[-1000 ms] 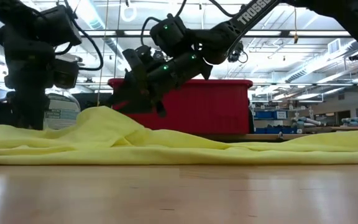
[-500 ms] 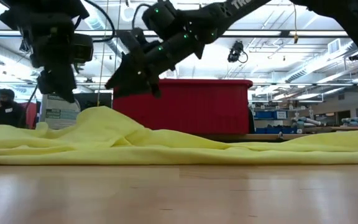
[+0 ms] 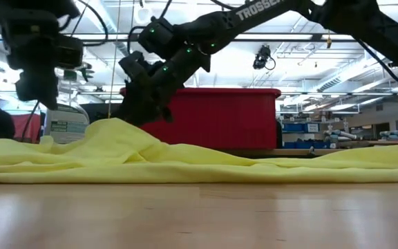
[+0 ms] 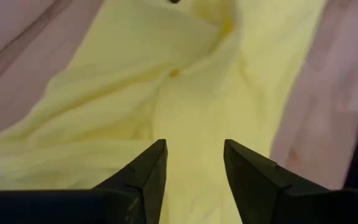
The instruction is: Fold Laundry from Bin
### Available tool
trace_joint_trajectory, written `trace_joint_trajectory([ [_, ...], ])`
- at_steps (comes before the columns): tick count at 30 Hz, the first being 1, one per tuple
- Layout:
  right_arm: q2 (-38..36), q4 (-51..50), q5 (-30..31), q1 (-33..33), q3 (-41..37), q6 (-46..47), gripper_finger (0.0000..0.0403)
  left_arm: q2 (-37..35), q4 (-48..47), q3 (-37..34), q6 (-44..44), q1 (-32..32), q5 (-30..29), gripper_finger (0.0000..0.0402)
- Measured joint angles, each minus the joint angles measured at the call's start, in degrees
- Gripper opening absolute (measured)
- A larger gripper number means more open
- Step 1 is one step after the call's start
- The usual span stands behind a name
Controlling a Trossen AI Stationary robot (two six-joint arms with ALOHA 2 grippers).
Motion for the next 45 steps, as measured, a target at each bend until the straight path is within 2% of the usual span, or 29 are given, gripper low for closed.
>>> trace_joint_trajectory([
  [2,0.58,1.17,-0.6,0.67,0.23,-0.51,0.0169,-1.84,0.57,-1.19,0.88,-0.98,-0.03,0.0157],
  [5,0.84,0.93,-4.62,1.38,0.09,-2.03,0.0169,-3.04,0.25,-3.31,-0.26,-2.14,-0.1,0.0157],
  [10,0.9,2.59,-5.89,2.34,-0.35,-6.02,0.0169,-3.48,4.23,-8.26,-3.24,-6.19,-1.59,0.0158],
  [13,2.54,5.61,-8.82,2.34,-0.31,-4.63,0.0169,-3.51,6.62,-8.89,-3.53,-6.97,-4.29,0.0158],
  [18,3.7,7.01,-10.39,2.53,-0.53,-3.47,0.0169,-3.68,3.8,-8.89,-4.48,-6.96,-4.28,0.0158],
  [25,3.45,8.9,-10.34,3.25,-0.42,-3.49,0.0158,-3.71,1.08,-8.91,-7.36,-6.96,-0.1,0.0158],
  [30,3.13,10.37,-9.84,3.78,-0.4,-5.42,0.0146,-3.64,1.14,-8.91,-7.6,-6.96,0.07,0.0158],
  [39,4.63,10.99,-5.86,4.33,-0.44,-8.61,0.0138,-3.64,0.32,-8.98,-7.6,-6.95,0.68,0.0158],
  [45,4.49,9.54,-3.35,4.22,-0.44,-10.25,0.011,-3.64,0.22,-8.98,-8.19,-6.96,3.81,0.0158],
])
